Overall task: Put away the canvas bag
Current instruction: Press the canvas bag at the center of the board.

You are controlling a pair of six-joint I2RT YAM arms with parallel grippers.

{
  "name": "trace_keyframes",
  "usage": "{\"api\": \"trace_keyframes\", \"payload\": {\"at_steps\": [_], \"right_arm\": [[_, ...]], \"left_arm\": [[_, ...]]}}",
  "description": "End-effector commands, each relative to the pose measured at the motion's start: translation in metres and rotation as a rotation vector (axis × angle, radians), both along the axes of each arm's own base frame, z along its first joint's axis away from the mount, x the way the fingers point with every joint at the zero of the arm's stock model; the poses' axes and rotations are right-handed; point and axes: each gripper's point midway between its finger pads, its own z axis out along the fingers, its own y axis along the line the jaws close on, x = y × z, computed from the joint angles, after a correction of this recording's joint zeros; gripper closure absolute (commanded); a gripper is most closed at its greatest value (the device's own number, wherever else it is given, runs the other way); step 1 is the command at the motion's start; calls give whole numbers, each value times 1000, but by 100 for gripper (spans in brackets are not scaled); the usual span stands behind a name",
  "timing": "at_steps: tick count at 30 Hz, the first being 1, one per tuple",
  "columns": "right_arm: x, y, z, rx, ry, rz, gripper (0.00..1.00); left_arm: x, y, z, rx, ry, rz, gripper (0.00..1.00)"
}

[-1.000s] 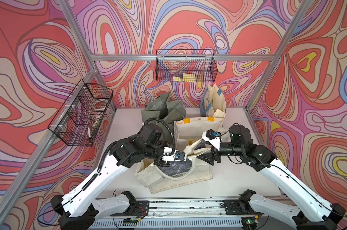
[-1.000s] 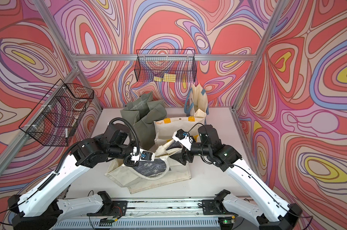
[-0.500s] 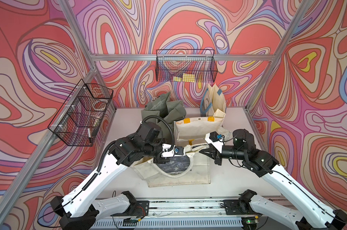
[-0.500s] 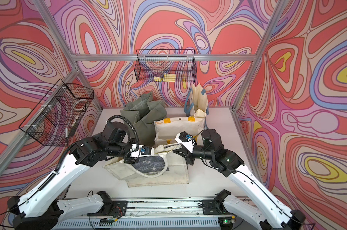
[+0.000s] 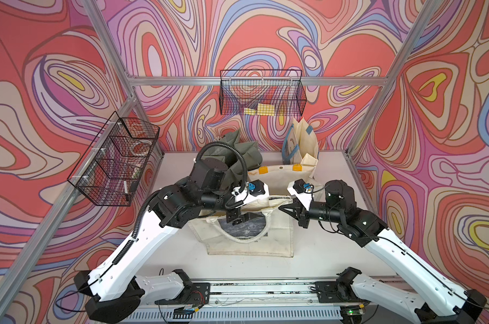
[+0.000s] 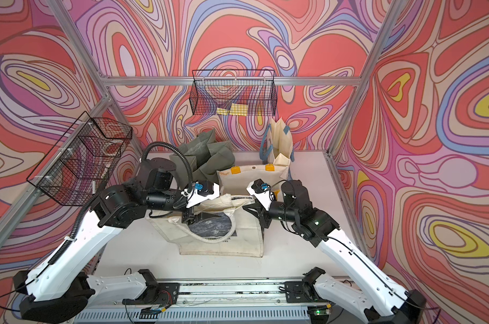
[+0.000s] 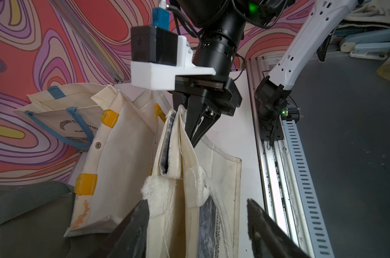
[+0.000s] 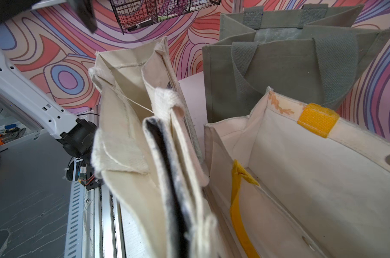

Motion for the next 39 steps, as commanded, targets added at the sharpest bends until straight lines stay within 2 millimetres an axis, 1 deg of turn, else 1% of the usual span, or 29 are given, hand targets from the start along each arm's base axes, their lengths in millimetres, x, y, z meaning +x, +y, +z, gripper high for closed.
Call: {"api": "trace_keyframes", "payload": {"at_steps": [1, 5, 7, 9, 11, 14, 16, 20, 21, 24, 27, 28, 31, 34, 36, 38, 39], "right_arm": [[6, 4, 32, 56, -38, -11, 100], [7, 6, 33, 49, -14, -6, 100], [7, 6, 34, 54, -13, -5, 100], [7, 6, 35, 61, -15, -7, 100], [5, 7, 36, 65, -15, 4, 100], [1, 8, 37, 71, -18, 23, 100], [-2, 8, 41, 81, -31, 41, 100], [-10, 9, 45, 91, -70, 86, 100], [-12, 8, 45, 89, -84, 95, 100], [-17, 6, 45, 83, -131, 109, 100], [-19, 4, 43, 71, -163, 117, 100], [-20, 3, 43, 64, -173, 119, 100], [-20, 3, 39, 46, -180, 127, 100], [-20, 3, 36, 33, -187, 133, 100], [-19, 4, 37, 35, -192, 135, 100], [-19, 4, 37, 37, -189, 135, 100], [-18, 5, 35, 36, -181, 135, 96]], "left_arm": [[3, -15, 6, -15, 69, 62, 20], [10, -28, 1, 22, 10, 106, 12], [15, -32, -3, 38, -12, 139, 1], [22, -33, -4, 50, -41, 180, 1], [34, -32, -4, 55, -91, 242, 1], [48, -30, 0, 37, -154, 303, 1], [51, -32, -4, 49, -170, 303, 1], [53, -37, -20, 109, -150, 285, 2], [53, -37, -22, 120, -144, 281, 4], [52, -40, -27, 149, -101, 267, 16], [52, -38, -28, 163, -57, 253, 31], [52, -38, -28, 162, -44, 246, 39], [53, -36, -26, 148, -31, 240, 69], [49, -35, -23, 141, -40, 209, 89], [46, -35, -25, 145, -47, 185, 100], [44, -36, -24, 149, -50, 167, 100], [42, -35, -23, 146, -56, 158, 100]]}}
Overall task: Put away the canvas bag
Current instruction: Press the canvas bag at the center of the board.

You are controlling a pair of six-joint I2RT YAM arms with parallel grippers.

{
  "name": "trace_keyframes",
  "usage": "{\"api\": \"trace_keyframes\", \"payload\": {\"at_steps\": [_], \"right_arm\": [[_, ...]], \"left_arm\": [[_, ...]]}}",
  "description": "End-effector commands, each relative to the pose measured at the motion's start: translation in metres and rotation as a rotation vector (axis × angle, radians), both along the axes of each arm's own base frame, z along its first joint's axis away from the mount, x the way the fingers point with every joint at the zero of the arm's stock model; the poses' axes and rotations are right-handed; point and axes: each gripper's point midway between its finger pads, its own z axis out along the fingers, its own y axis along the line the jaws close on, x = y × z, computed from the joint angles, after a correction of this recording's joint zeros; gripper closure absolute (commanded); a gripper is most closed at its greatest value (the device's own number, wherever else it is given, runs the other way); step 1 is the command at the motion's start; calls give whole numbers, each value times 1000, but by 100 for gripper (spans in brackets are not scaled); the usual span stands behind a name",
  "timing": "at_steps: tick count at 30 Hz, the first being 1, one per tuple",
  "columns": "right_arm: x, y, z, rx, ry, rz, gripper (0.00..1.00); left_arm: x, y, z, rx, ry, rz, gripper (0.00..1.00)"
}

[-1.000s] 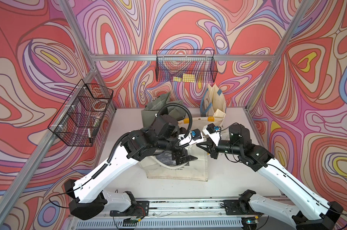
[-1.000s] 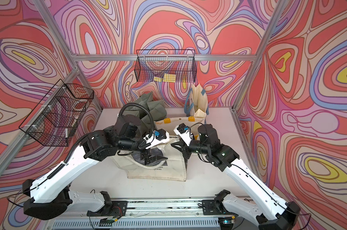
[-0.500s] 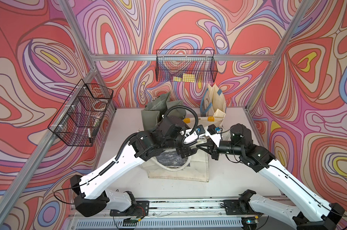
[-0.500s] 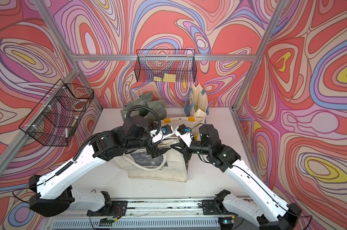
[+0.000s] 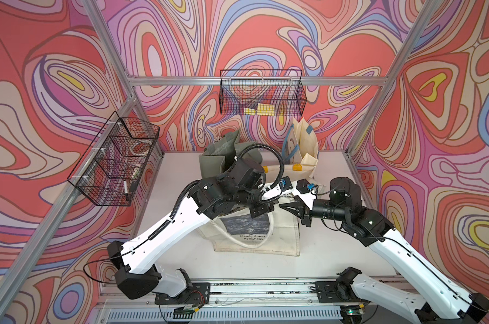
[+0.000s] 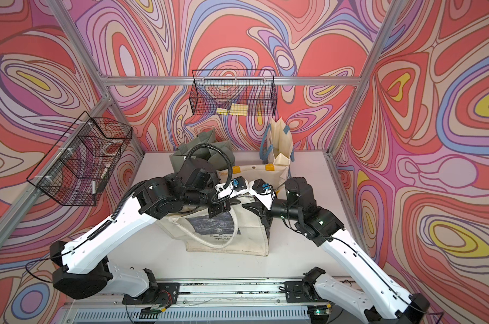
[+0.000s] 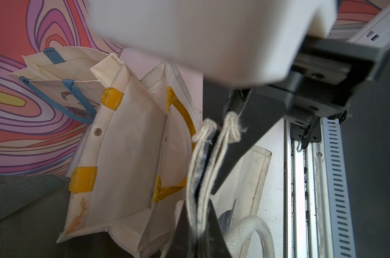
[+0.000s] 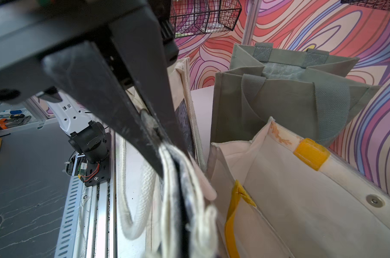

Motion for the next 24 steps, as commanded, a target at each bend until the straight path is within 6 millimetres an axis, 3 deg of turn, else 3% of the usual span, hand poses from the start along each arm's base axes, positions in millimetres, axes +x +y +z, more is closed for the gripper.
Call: {"api": "trace_keyframes", "payload": {"at_steps": [1, 4, 9, 24], "right_arm": [[-6, 4, 6, 25, -29, 49, 90], [-8, 6, -10, -2, 32, 62, 69], [-10, 7, -34, 1, 108, 64, 54], [-19, 5, -81, 20, 261, 44, 53]], "left_arm": [[0, 10, 15, -14, -46, -11, 100], [-5, 13, 27, -46, -81, -34, 100], [-14, 22, 47, -103, -134, -69, 100], [-8, 54, 95, -283, -217, -54, 100]]}}
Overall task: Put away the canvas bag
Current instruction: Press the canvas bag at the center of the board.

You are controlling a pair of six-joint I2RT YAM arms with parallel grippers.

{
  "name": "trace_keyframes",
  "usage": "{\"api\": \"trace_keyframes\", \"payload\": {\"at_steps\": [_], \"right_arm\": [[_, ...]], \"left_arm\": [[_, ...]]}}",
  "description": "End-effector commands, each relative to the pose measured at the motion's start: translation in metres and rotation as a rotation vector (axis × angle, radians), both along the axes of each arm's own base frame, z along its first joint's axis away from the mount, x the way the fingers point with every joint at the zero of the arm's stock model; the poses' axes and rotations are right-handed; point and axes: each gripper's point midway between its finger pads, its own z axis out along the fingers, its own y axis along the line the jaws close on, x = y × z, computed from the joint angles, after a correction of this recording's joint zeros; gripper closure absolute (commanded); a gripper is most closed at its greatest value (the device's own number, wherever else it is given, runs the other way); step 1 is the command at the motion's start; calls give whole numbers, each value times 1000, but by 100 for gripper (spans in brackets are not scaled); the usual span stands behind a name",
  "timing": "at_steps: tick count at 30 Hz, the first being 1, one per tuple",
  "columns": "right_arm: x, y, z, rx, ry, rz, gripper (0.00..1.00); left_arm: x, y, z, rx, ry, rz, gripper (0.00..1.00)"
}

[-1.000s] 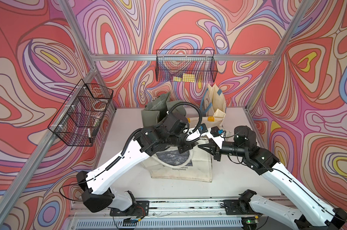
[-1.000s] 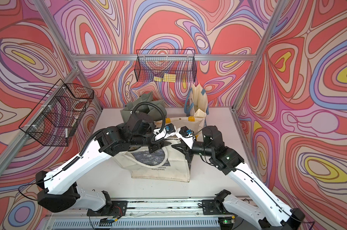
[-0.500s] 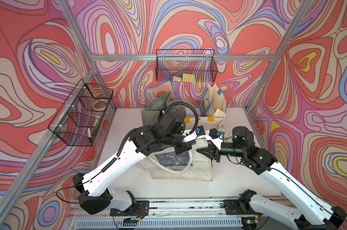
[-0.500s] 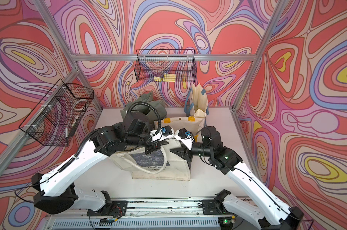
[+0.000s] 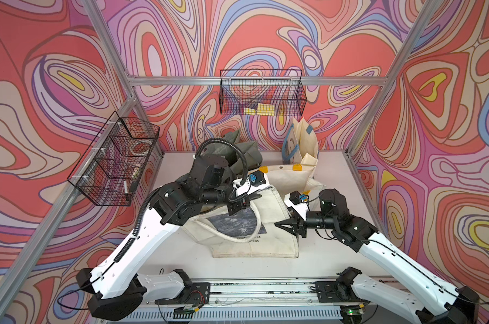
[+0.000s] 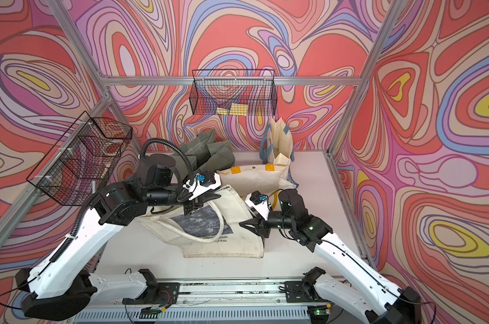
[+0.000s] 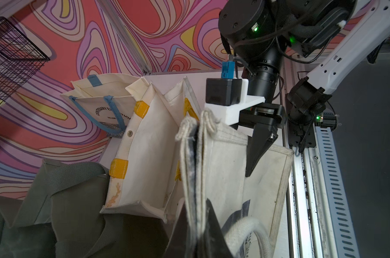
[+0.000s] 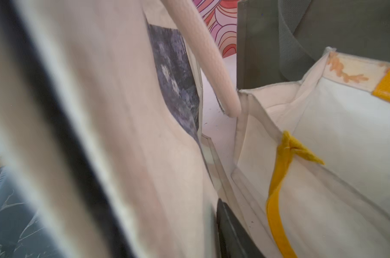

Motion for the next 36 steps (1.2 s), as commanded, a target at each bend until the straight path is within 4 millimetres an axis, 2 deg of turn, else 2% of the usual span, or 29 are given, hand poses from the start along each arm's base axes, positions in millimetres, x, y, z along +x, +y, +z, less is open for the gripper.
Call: {"api": "trace_keyframes", "payload": {"at_steps": [1, 4, 6, 7, 8, 9, 11, 13, 18, 20, 22, 23, 26, 30, 31, 33, 34, 36], "right_arm": [[-4, -1, -7, 7, 49, -6, 56], [-5, -3, -10, -2, 49, -12, 75], [-6, -4, -12, -10, 48, -11, 93], [-6, -5, -12, -11, 49, -11, 98], [-6, -5, -12, -13, 48, -12, 99], [-6, -5, -13, -14, 50, -18, 94], [-6, -6, -16, -18, 65, -25, 73], [-6, -5, -20, -21, 84, -22, 61], [-6, -8, -29, -35, 105, -40, 54], [-5, -10, -29, -32, 88, -56, 57], [-4, -13, -27, -29, 66, -76, 66], [-4, -15, -26, -29, 55, -87, 72], [-2, -21, -22, -42, 25, -119, 99], [3, -29, -2, -82, 9, -170, 100], [3, -31, 3, -106, 16, -175, 100], [4, -35, 14, -162, 25, -183, 100], [5, -37, 16, -199, 40, -187, 100], [7, -42, 21, -276, 73, -192, 100]], "left_arm": [[2, -2, 47, -132, -141, -25, 100], [8, 4, 56, -160, -165, 6, 100], [12, 9, 63, -193, -174, 26, 100], [15, 11, 66, -210, -180, 39, 100], [17, 12, 69, -226, -188, 47, 100], [18, 14, 72, -244, -194, 53, 100], [19, 16, 78, -269, -199, 59, 100], [19, 17, 81, -279, -201, 62, 100], [19, 22, 93, -309, -224, 74, 100], [20, 24, 96, -313, -232, 81, 100], [21, 27, 98, -318, -237, 97, 100], [23, 29, 98, -323, -238, 109, 100], [26, 35, 99, -346, -238, 139, 100], [26, 35, 75, -282, -174, 140, 100], [26, 35, 67, -258, -149, 140, 91], [22, 37, 56, -219, -121, 135, 60], [20, 40, 54, -209, -119, 140, 48], [18, 46, 53, -195, -136, 155, 34]]}}
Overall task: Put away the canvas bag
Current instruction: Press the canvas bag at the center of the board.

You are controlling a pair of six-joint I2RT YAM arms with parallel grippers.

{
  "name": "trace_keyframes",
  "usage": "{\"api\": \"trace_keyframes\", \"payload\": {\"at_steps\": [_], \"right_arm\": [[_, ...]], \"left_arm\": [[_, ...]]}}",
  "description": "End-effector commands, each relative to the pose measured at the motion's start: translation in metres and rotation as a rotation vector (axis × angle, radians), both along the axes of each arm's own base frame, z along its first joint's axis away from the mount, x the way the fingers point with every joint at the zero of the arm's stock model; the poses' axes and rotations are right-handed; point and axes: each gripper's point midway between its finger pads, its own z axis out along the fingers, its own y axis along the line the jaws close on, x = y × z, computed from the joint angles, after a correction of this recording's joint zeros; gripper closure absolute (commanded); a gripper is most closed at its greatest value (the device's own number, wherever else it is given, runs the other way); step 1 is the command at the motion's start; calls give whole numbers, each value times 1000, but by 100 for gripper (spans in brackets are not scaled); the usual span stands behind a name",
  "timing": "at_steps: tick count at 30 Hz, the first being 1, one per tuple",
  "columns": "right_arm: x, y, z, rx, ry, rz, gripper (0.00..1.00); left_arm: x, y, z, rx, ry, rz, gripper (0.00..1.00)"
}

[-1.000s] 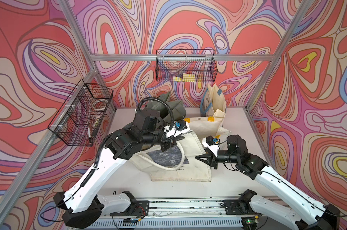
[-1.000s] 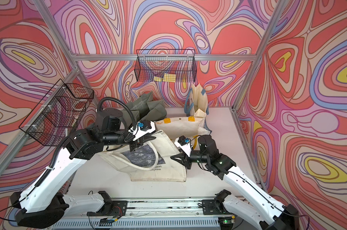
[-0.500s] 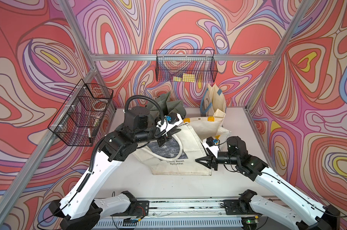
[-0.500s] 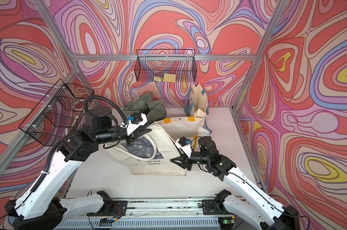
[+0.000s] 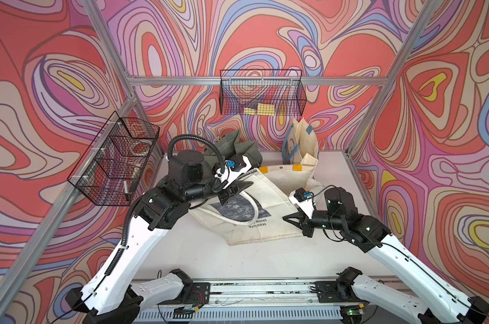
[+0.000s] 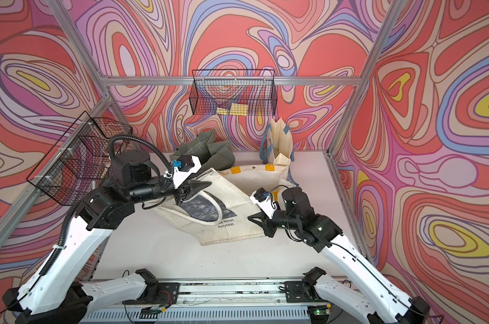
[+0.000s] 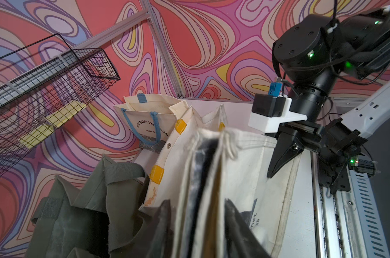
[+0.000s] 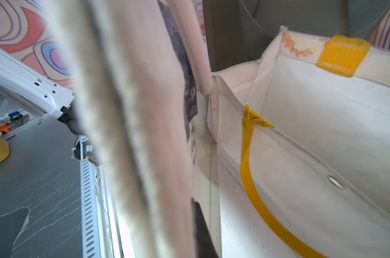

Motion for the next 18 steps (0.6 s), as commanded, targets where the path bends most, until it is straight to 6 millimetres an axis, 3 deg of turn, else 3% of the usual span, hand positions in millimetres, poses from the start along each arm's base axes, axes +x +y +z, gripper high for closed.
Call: {"api": "trace_keyframes", "payload": {"at_steps": [1, 4, 8, 14, 18], "right_arm": [[0, -17, 0, -163, 64, -31, 100], [2, -24, -1, -274, 141, -37, 100], [8, -28, 6, -324, 160, -59, 100], [10, -28, 20, -323, 149, -66, 100], [8, -28, 31, -320, 139, -57, 100]], "left_arm": [[-10, 16, 16, -4, -75, 29, 28], [-15, 26, 26, -1, -127, 55, 20], [-27, 27, 30, 38, -135, 22, 18], [-45, -8, 11, 242, -198, -97, 17], [-40, -30, 2, 316, -200, -144, 16]]}}
